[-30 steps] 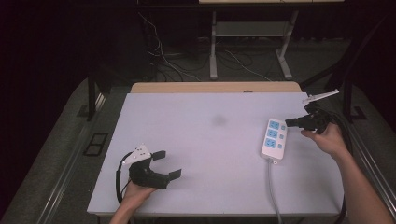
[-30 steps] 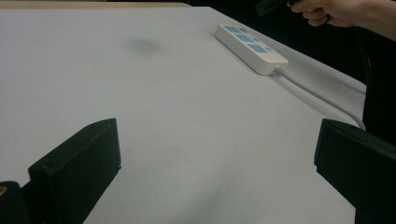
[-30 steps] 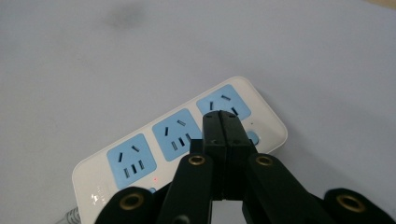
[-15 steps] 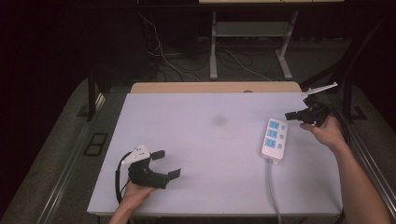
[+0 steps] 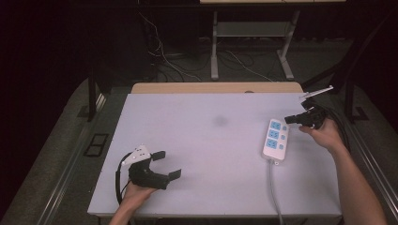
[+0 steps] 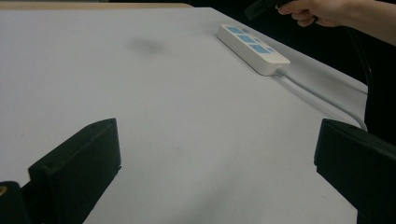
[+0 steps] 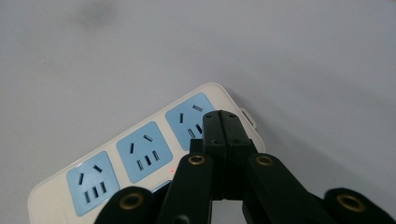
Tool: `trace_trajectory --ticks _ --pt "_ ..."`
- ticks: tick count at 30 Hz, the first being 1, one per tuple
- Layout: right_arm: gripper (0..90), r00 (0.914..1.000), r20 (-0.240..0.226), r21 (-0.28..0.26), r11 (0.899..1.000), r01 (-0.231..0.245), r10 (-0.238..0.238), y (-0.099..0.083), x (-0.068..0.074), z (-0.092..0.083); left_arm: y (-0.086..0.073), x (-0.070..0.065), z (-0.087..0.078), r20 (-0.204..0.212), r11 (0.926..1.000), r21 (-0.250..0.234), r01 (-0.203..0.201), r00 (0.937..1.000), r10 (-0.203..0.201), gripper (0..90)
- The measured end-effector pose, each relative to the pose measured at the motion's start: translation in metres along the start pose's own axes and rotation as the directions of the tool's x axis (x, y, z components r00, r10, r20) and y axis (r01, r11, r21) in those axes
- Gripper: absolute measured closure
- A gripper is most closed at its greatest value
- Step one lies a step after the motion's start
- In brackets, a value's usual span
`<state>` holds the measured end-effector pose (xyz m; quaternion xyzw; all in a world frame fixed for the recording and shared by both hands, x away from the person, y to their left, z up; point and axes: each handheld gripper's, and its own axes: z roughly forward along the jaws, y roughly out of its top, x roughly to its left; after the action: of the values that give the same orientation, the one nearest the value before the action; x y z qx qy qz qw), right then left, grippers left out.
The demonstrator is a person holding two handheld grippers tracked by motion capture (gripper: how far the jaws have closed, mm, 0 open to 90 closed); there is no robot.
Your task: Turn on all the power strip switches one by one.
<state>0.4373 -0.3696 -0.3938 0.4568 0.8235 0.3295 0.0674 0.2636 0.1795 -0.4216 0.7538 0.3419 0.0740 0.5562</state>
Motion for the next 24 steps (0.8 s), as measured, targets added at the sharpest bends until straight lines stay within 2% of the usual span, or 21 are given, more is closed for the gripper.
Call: trace_trajectory --ticks 17,20,24 --pt "90.0 0.9999 -0.012 0.025 1.0 -0.007 0.007 -0.008 -0.002 0.012 0.0 0.0 0.001 -0.001 1.0 0.005 0.001 1.0 -0.001 0.0" --pt "90.0 0.9999 -0.013 0.017 1.0 -0.011 0.011 -0.011 -0.002 0.014 0.0 0.0 0.0 -0.001 1.0 0.003 0.0 1.0 0.0 0.0" --pt "89.9 0.9985 -0.032 -0.012 0.999 -0.046 0.045 -0.016 -0.005 0.016 0.0 0.0 -0.001 -0.005 1.0 0.003 0.0 1.0 0.0 0.0"
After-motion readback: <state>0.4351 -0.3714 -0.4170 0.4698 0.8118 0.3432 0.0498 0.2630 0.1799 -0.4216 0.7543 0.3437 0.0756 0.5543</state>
